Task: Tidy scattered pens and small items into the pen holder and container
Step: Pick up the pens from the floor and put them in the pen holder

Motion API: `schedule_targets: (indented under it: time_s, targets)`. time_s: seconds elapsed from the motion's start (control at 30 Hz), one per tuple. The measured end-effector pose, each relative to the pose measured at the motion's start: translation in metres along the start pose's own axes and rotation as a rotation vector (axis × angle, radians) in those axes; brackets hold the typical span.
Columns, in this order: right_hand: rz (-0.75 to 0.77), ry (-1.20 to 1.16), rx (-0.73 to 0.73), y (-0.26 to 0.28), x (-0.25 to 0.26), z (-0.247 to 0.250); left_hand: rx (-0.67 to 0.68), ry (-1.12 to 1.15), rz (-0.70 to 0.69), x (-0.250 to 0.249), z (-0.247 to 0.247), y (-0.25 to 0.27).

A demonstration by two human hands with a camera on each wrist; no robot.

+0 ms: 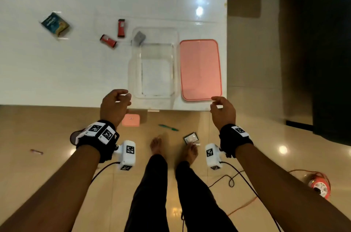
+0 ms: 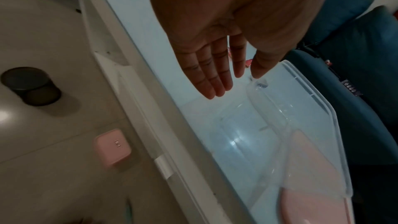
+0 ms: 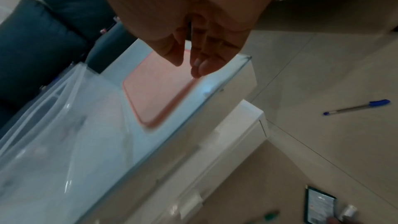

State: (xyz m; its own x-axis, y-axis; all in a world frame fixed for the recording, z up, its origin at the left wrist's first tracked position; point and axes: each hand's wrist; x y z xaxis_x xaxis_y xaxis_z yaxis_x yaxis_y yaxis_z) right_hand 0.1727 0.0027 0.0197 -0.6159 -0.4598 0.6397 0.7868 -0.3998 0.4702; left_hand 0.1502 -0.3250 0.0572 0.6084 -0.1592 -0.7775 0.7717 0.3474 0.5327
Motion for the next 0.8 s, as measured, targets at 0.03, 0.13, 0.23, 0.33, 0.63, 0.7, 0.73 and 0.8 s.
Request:
schedule_targets:
  time_s: [0.03,0.13,0.23,0.33,0.63,0.7,0.73,0.8]
  targets:
    - [-0.007,0.018,0.073,0.014,-0.009,-0.009,0.003,-0.007,0.015,0.012,0.006,0.008]
    - [-0.015,0.168,0.317,0.056,-0.033,-0.034,0.045,-0.092,0.067,0.058,0.02,0.029]
    - [-0.053,0.393,0.558,0.095,-0.056,-0.07,0.098,-0.169,0.16,0.113,0.037,0.049]
    - [-0.097,0.569,0.747,0.121,-0.087,-0.121,0.151,-0.241,0.239,0.165,0.055,0.065]
    - [0.14,0.854,0.845,0.097,-0.113,-0.328,0.308,-0.309,0.324,0.323,0.1,0.011]
    - [0.258,0.885,0.825,0.073,-0.117,-0.382,0.324,-0.384,0.274,0.351,0.104,-0.02]
    - [0.327,0.903,0.784,0.061,-0.116,-0.405,0.327,-0.4,0.255,0.36,0.105,-0.034]
    - [0.444,0.956,0.698,0.039,-0.117,-0.448,0.332,-0.435,0.215,0.384,0.106,-0.063]
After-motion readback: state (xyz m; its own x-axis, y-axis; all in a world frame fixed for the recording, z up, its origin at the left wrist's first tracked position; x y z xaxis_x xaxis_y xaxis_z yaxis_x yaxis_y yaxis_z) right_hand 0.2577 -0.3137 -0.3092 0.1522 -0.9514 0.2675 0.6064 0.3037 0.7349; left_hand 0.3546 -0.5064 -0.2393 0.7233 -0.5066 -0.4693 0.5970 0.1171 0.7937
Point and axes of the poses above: each hand's wrist, its own y-axis away from the middle knuckle, its own z-axis out of the back of the hand, x = y × z, and after that the axes turned 3 degrees about -z, right-handed
